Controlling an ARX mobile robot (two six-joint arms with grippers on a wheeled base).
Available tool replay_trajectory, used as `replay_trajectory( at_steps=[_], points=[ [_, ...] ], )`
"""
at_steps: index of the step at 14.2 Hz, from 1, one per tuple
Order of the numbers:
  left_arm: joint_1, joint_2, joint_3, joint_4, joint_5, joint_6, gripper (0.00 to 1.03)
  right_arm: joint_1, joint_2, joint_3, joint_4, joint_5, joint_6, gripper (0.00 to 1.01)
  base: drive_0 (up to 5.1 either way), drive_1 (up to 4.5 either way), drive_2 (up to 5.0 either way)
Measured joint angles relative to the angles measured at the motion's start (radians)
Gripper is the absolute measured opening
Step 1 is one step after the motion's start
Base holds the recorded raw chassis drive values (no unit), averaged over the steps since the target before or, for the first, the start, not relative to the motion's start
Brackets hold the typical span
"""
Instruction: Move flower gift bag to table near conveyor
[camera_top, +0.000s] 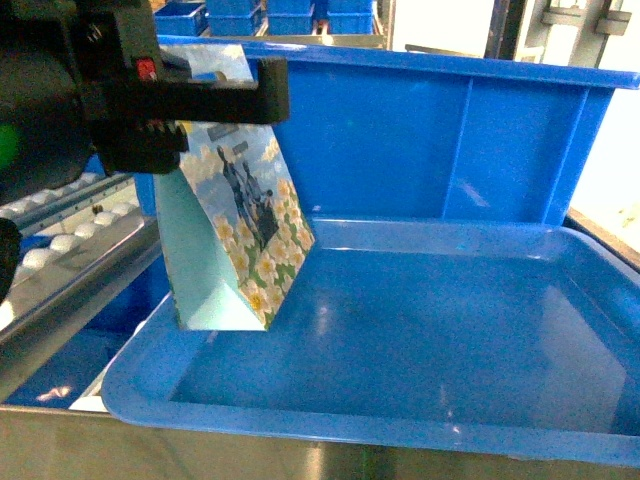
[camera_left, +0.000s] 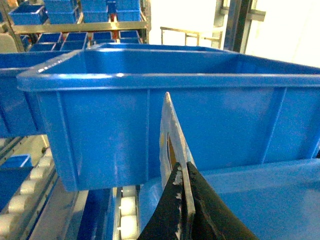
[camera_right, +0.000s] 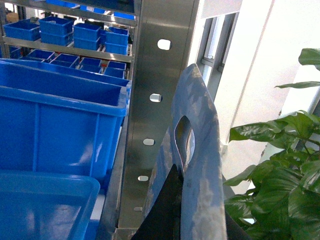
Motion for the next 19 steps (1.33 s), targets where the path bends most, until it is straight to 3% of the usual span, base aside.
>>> replay_trajectory(
  at_steps=[4,9,11,16,19],
  points=[
    [0.029,-0.088,-0.031,0.029,-0.001,0.054,0.02,0.0,0.0,0.0,0.0,0.0,0.0,0.02,0.0,0.0,0.0],
    [0.073,-0.256,-0.122,0.105,-0.015,0.207,0.02,0.0,0.0,0.0,0.0,0.0,0.0,0.02,0.0,0.0,0.0],
    [0.095,-0.362,-0.178,0.083,-0.03,0.262,0.02,0.0,0.0,0.0,0.0,0.0,0.0,0.02,0.0,0.0,0.0],
    [0.148,-0.672,-0.315,-0.083,-0.073,0.308,0.02,0.0,0.0,0.0,0.0,0.0,0.0,0.02,0.0,0.0,0.0],
    [0.145,-0.72,-0.335,-0.091,-0.074,0.33,0.02,0.0,0.0,0.0,-0.001,0.002,0.0,0.02,-3.3,1.69,1.7]
  ],
)
